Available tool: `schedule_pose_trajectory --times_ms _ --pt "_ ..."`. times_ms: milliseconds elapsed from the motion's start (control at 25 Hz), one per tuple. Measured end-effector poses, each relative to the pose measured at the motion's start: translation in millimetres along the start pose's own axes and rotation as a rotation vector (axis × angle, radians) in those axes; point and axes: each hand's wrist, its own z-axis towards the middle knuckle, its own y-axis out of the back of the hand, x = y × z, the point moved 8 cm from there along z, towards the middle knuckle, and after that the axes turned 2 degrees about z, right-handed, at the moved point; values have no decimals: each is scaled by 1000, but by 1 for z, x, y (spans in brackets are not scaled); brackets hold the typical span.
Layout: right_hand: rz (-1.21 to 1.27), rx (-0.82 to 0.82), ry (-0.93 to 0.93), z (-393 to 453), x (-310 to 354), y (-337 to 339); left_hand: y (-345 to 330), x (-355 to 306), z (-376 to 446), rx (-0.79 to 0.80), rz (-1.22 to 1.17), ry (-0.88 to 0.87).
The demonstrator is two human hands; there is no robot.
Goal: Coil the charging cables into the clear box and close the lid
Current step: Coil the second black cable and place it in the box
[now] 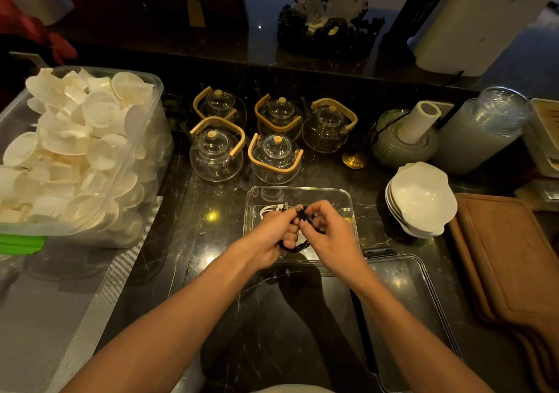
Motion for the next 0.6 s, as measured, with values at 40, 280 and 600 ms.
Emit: schedule_pose_trajectory --times_ms 40,280,600 --pt "-63 8 44 0 1 0 0 1 0 -7 14 5" --pt "424 -252 -177 7 -7 30 -9 20 -3 116 57 117" --pt "521 163 -666 -3 -49 6 -26 11 -14 331 -55 134"
